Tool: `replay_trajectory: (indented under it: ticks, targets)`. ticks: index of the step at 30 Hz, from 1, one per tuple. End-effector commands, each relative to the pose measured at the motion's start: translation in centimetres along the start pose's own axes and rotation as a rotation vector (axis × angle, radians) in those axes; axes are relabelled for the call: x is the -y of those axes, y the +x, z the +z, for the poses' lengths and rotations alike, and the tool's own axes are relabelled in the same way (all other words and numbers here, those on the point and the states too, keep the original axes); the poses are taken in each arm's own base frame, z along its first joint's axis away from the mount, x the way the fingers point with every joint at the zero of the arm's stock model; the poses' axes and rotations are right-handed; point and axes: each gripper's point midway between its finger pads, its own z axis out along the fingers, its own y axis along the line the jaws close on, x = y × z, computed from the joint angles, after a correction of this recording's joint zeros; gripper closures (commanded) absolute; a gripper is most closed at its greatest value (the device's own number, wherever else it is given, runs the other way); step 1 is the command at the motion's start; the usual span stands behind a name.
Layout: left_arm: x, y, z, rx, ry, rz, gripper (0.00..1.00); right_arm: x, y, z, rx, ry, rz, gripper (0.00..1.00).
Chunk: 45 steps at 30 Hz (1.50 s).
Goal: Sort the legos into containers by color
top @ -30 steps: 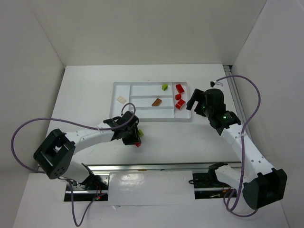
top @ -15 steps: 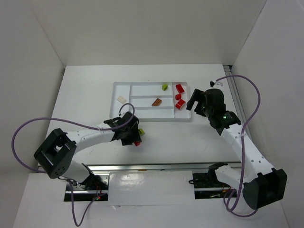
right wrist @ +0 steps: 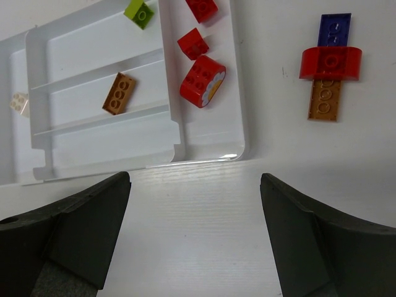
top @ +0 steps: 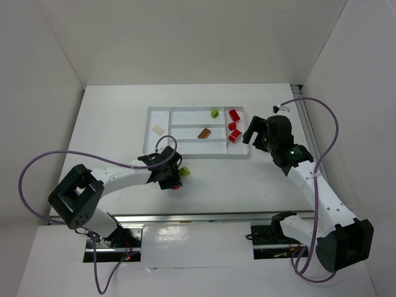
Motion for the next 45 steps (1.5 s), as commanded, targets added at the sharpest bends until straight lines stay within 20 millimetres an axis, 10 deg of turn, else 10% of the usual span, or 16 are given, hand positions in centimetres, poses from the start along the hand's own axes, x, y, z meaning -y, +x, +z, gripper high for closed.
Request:
replay_trajectory:
  ticks: [1, 10, 18, 23, 31, 34, 38, 45]
  targets:
    - [0.0, -0.9, -0.8, 0.049, -0.004, 0.008, 0.53, -1.2, -1.7, -0.2, 0.056, -0.040, -0.009, 0.08]
    - [2.2, -4.7, -8.5, 0.186, 0.087, 0.108, 0.62, -1.0, -2.5, -0.5, 0.085, -0.024, -0.005, 0.08]
    - [17.7, -9.6, -12.2, 0.185, 0.476, 0.368, 0.66, 1.7, -5.5, -3.6, 0.265, 0.096, 0.078, 0.08]
    - [25.6, -10.3, -8.9, 0.088, 0.632, 0.453, 0.66, 3.2, -6.5, -5.9, 0.353, 0.142, 0.153, 0.08]
    - [31.4, -11.3, -3.1, 0.033, 0.734, 0.460, 0.62, 4.4, -6.4, -7.0, 0.375, 0.183, 0.159, 0.08]
    - [32.2, -12.0, -0.4, 0.027, 0.698, 0.451, 0.53, 4.3, -6.5, -7.2, 0.362, 0.192, 0.153, 0.08]
    - [32.5, -12.3, 0.8, 0.019, 0.672, 0.458, 0.00, 4.3, -6.8, -7.4, 0.367, 0.191, 0.137, 0.07]
    - [30.4, -12.9, -0.7, 0.085, 0.606, 0.452, 0.00, 3.8, -6.7, -7.0, 0.347, 0.175, 0.131, 0.07]
